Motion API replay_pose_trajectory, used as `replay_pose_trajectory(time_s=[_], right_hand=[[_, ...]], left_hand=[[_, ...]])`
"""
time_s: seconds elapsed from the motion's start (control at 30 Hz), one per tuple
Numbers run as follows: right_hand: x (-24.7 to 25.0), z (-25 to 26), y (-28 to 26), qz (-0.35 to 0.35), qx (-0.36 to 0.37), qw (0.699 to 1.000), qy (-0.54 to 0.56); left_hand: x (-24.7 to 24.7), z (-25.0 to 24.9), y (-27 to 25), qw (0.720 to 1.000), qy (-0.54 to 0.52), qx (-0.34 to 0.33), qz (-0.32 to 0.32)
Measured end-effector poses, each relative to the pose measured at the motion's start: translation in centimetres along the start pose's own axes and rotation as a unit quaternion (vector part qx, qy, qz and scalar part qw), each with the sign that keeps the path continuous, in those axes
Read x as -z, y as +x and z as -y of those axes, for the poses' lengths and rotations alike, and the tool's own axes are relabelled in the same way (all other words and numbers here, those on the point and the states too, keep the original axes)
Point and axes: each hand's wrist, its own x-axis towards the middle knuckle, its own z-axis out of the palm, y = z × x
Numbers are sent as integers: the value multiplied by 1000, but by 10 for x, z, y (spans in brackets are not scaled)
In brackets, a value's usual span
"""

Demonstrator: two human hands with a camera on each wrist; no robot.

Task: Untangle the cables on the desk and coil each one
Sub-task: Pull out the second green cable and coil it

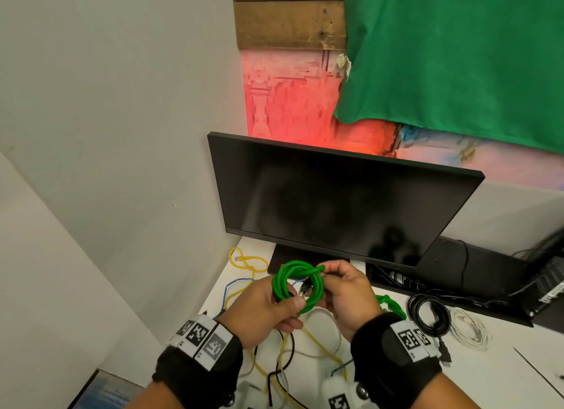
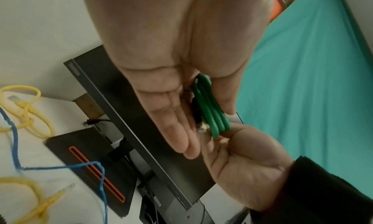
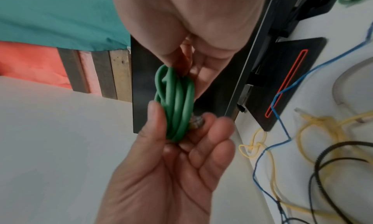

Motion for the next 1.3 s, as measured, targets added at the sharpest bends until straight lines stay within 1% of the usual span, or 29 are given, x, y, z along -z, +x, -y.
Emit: replay_pose_trajectory(time_s=[0.1,0.17,0.3,0.37,0.47,0.5,0.57,0.63,0.7,0.77,0.8,0.87,0.9,0.93,1.0,1.03,1.07,1.13,1.17,1.23,1.27,1.3], right_hand=[[-4,3,3,-27,9,998,52],[-4,5,3,-12,0,999,36],[6,9,3,70,-74,995,-19],[11,7,2,102,-100,990,4],[18,5,-2,157,-132,976,75],[19,6,-4,174,-134,972,79],[19,7,-10,197,-116,973,20],[18,7,-14,205,-86,971,-86],[17,7,-16,219,-73,958,-172],[17,7,-17,238,-92,943,-212],[17,7,-17,245,-102,936,-231],[15,6,-16,247,-110,921,-280],[14,6,-16,248,-106,912,-308],[13,6,-17,253,-99,900,-342],[13,7,-17,272,-81,873,-395],[14,7,-18,280,-70,870,-401],[15,7,-18,281,-56,875,-391],[17,6,-20,258,-19,900,-350],[18,5,-20,242,1,912,-330],[21,3,-22,212,45,925,-311],[22,2,-24,200,64,929,-305],[22,1,-27,191,80,929,-307]], left_hand=[[-2,-6,3,1000,-21,-3,12],[0,-6,3,999,-45,0,1],[2,0,2,999,-41,-17,-19],[1,-2,2,998,-44,-35,-29],[2,-4,6,996,-37,-62,-44],[3,-3,7,996,-32,-67,-49],[3,0,9,996,-30,-66,-50],[3,5,9,997,-22,-64,-25],[5,6,8,997,46,-60,6],[9,5,8,987,147,-60,18],[10,4,7,981,180,-65,26],[8,-3,4,971,217,-81,64],[4,-7,3,961,245,-92,84],[2,-10,2,945,293,-105,95],[-3,-19,0,906,393,-139,75],[-4,-23,0,898,410,-151,59],[-5,-25,0,897,410,-156,46],[-4,-25,-1,906,393,-155,4],[-1,-24,0,921,362,-143,-29],[7,-21,1,955,265,-102,-83],[10,-20,2,967,227,-80,-88],[12,-19,2,971,212,-67,-82]])
